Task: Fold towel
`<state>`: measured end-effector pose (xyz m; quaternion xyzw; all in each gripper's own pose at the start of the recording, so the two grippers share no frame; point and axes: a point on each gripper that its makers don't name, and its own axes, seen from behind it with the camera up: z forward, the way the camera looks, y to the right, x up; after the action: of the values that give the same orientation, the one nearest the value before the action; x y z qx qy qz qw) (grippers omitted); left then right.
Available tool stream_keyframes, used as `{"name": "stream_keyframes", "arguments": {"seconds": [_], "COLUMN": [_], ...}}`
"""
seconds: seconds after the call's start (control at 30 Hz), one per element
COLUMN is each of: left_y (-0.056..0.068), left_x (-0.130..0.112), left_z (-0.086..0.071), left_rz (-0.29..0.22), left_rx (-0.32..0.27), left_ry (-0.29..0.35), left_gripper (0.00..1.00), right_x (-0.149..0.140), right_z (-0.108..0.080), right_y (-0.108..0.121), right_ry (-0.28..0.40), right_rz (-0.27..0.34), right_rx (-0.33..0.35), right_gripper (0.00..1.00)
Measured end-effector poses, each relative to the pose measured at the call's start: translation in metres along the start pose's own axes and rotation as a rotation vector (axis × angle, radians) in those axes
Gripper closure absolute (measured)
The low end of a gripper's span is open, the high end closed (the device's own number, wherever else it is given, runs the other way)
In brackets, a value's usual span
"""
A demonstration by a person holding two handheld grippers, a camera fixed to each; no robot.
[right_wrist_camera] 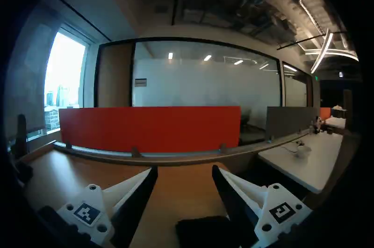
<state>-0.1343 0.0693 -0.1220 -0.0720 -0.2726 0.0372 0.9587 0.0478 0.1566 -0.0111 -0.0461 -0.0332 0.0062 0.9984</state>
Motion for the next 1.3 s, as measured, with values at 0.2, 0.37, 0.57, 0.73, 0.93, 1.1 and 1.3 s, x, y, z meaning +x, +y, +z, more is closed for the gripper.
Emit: {"name": "stream_keyframes", "arguments": {"seconds": [0.2,0.37,0.57,0.73,0.93,1.1,1.3], "left_y": [-0.007,-0.015,-0.023,-0.032,-0.045,-0.054,-0.066], "left_x": [0.009,0.018,0.037,0.065,0.109,0.143,0.178], "left_z": [0.002,0.005,0.009,0.013,0.017,0.020,0.020], "left_rz": [-0.009,-0.013,-0.021,-0.028,-0.057,-0.088,-0.088], "left_rx": [0.005,0.011,0.015,0.024,0.046,0.054,0.075], "left_ry": [0.023,0.048,0.089,0.151,0.254,0.330,0.413], "left_gripper": [0.04,0.04,0.04,0.04,0.04,0.04,0.04], "right_x": [0.006,0.010,0.013,0.016,0.016,0.017,0.024], "right_z": [0.007,0.009,0.011,0.012,0.014,0.014,0.013], "right_y": [-0.029,-0.056,-0.088,-0.112,-0.133,-0.147,-0.165], "right_ry": [0.004,0.007,0.006,0.008,0.007,0.005,0.009], "right_rz": [-0.002,0.017,0.031,0.047,0.055,0.057,0.070], "right_rx": [0.039,0.069,0.105,0.138,0.156,0.165,0.174], "right_gripper": [0.10,0.10,0.10,0.10,0.10,0.10,0.10]}}
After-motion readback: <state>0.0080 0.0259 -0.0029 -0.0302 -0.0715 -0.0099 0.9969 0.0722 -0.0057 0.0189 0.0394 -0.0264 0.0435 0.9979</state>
